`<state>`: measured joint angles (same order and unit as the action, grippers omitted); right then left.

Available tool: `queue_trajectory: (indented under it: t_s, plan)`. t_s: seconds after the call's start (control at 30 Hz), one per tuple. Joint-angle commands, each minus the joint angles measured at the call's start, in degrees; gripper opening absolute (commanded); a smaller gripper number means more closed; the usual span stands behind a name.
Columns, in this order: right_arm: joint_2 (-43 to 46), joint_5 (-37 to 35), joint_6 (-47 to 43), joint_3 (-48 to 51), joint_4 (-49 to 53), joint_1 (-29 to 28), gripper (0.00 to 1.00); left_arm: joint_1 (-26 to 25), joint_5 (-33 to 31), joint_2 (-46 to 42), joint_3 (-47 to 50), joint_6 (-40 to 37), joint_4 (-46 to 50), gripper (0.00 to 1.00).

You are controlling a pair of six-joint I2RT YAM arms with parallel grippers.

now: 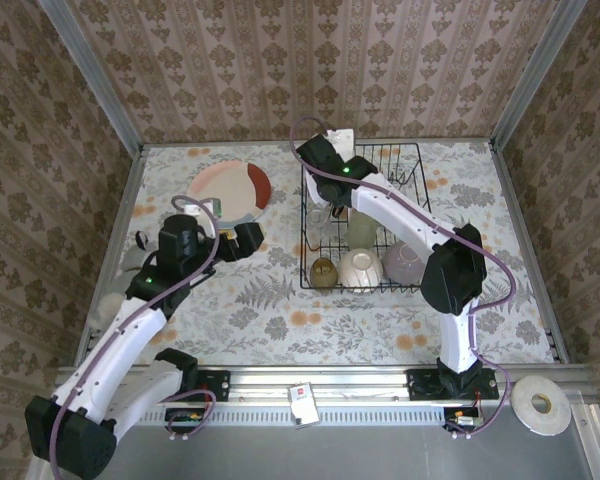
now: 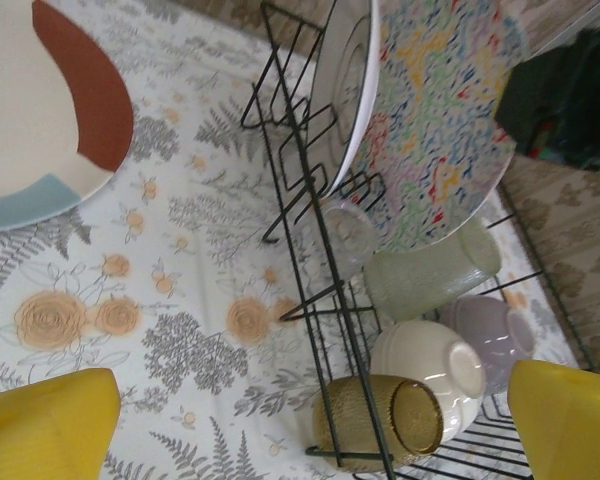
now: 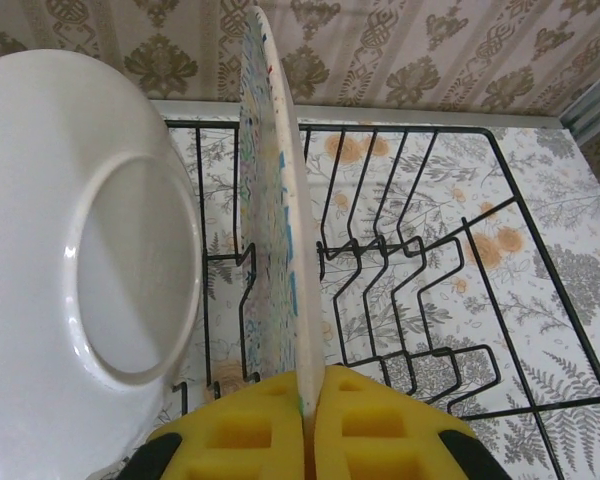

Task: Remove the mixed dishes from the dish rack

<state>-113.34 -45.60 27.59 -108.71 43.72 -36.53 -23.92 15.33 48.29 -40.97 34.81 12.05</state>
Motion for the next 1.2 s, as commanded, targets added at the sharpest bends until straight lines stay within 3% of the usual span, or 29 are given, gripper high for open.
queue_trajectory:
  t_s: [0.0,0.63,1.17]
  plan:
    - [-0.77,-1.15,1.96,-2.63,-0.39,-1.41,0.0,1.39,4.51,-2.02,0.89,-1.32,-3.1,1.0]
    - [-0.2,-9.1,4.03,-10.2,4.27,-1.87,0.0,2.13,5.42,-0.22,1.86,0.55,-4.54,1.0]
    - [6.48,-10.83,2.2,-7.94,0.96,-2.14,0.0,2.28,4.29,0.77,1.87,0.74,-4.56,1.0]
